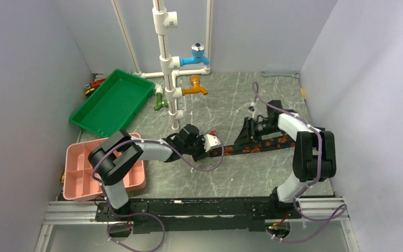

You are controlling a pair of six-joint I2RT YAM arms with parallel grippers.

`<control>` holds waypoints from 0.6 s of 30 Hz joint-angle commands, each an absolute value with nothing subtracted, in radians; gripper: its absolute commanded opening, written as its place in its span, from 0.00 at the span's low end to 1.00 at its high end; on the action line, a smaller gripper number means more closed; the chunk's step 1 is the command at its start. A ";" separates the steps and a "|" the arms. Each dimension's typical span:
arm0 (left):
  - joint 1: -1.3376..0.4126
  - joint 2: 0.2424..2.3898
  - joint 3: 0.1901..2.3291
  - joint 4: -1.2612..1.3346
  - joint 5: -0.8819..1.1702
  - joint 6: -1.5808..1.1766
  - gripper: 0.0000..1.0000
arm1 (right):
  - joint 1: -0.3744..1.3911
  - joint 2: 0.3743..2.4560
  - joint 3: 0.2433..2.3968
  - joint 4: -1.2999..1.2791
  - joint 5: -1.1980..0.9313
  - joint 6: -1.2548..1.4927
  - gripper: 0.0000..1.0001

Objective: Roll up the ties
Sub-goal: Roll the tie at the center of the board.

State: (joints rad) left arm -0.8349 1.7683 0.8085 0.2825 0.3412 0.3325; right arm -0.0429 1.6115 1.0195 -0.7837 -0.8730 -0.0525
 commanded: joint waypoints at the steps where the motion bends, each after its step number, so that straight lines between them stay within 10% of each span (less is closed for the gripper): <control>1: -0.833 1.815 0.767 0.071 0.297 0.353 0.08 | 0.096 1.644 0.955 -0.469 -1.021 0.259 0.44; 18: -0.832 1.829 0.761 0.072 0.317 0.344 0.08 | 0.388 1.821 0.899 -0.005 -0.927 0.549 0.49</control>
